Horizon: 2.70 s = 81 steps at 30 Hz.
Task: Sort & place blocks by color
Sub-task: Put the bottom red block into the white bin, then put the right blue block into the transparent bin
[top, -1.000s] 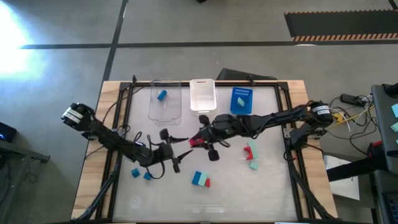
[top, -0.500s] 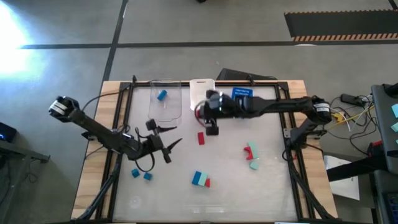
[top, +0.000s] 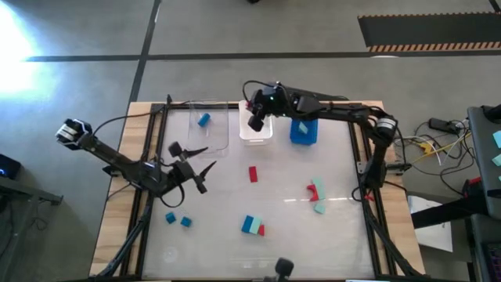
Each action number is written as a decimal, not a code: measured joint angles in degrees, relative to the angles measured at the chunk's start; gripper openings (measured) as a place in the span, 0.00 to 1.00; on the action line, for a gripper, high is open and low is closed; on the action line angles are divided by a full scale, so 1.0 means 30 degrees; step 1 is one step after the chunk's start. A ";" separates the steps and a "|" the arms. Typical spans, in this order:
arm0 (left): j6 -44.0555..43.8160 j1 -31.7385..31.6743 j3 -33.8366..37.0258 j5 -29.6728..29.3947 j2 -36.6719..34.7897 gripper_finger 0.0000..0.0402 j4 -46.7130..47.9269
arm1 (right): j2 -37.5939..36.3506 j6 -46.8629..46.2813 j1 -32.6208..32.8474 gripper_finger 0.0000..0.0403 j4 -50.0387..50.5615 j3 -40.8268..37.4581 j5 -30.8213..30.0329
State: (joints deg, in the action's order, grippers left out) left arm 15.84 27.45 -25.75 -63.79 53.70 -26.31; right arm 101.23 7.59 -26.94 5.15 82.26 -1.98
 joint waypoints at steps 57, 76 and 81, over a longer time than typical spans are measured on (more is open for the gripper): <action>-1.5674 0.1723 -0.3866 0.5966 0.7789 0.56 -0.2021 | -0.7759 -1.5074 2.0410 0.50 0.0404 -1.0134 -0.7853; -1.9790 0.1732 -0.8594 0.8056 0.9260 0.56 0.8194 | -0.9230 -1.3500 2.0945 0.50 0.4415 -1.1062 -1.1414; -2.1732 0.1732 -0.9149 1.0667 0.9613 0.56 1.0337 | -1.0431 -1.3454 2.0817 0.50 0.5315 -1.1631 -1.3878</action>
State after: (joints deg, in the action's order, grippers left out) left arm -49.36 32.64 -53.20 -31.79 82.54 4.70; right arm 69.94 -32.77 35.51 21.09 47.36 -43.61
